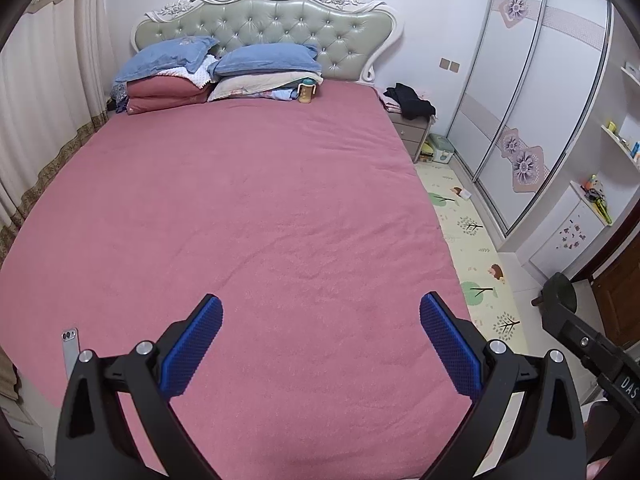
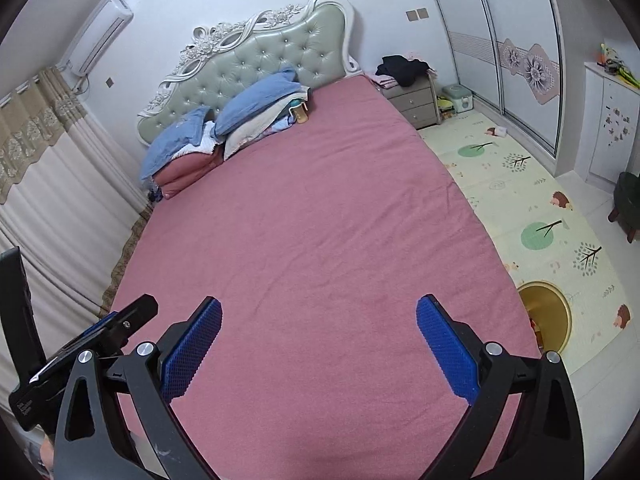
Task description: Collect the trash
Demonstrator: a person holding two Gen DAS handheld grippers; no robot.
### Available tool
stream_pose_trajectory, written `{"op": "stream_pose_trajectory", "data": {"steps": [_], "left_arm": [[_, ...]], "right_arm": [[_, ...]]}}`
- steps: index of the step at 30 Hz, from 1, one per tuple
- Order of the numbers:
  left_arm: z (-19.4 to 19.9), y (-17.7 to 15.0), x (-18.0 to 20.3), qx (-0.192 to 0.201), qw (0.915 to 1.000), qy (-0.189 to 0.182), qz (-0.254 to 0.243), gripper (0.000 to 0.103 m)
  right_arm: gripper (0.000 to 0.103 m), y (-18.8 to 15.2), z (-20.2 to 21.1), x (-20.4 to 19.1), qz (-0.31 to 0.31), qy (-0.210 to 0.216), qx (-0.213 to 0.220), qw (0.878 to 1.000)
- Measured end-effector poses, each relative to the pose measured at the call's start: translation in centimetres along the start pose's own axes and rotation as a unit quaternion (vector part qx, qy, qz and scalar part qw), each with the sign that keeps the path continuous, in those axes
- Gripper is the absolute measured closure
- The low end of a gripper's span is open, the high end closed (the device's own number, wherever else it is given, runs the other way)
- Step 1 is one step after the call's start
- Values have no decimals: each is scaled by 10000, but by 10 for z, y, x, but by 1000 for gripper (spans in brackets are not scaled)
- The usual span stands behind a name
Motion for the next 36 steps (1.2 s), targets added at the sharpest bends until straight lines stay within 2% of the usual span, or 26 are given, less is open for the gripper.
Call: {"op": "stream_pose_trajectory", "data": {"steps": [10, 36], "left_arm": [[1, 0, 3, 103, 9999, -7, 20, 4], [7, -2, -4, 4, 9998, -49, 198, 4]], "right_arm": [[9, -3, -1, 1, -19, 40, -7, 10000], [9, -10, 1, -6, 145, 59, -58, 9999]]}}
Point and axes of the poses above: each gripper's, at about its wrist camera, not at the fingertips, and z roughly against the way its jaws point, x to its right, y to its top, the point moved 8 cm from there along -z, roughly the way its jaws point, and after that the axes turned 6 degrees about z, right-handed, at the moved point
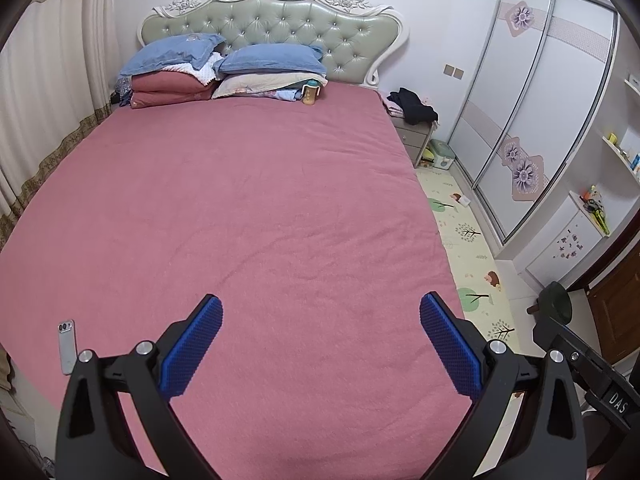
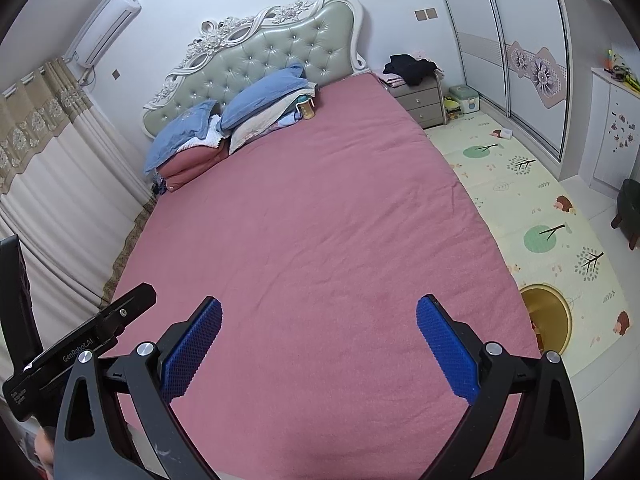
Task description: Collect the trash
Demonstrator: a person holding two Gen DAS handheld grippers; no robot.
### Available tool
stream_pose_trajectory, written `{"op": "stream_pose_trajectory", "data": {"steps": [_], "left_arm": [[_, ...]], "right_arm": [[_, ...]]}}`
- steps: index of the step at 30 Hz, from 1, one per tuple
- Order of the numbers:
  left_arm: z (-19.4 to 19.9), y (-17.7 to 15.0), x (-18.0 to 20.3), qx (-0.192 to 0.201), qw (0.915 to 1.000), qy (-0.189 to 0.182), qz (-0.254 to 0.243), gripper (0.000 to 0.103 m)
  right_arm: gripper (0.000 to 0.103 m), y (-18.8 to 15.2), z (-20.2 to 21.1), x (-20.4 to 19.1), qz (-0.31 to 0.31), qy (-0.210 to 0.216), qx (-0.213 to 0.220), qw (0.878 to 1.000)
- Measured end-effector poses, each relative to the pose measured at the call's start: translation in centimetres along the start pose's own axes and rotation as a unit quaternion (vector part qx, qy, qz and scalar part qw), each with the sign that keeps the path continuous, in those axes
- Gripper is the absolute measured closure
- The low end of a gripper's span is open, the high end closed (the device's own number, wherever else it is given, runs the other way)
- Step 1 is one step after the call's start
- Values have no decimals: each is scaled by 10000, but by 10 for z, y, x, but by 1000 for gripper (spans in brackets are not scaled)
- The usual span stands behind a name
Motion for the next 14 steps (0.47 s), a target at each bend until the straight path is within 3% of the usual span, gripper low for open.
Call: {"op": "stream_pose_trajectory", "data": {"steps": [14], "left_arm": [[-1, 1, 0, 4, 10000, 56, 65, 4]], "right_arm": [[9, 0, 1, -4, 43, 35, -21, 10000]]}}
Point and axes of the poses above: each gripper's, at about its wrist camera, not at the fingertips, and z roughly against the way its jaws point, x to its right, y to its top, the point moved 8 cm from there along -z, roughly the way its jaws point, and after that the axes turned 6 degrees about z, right-handed, at the moved point
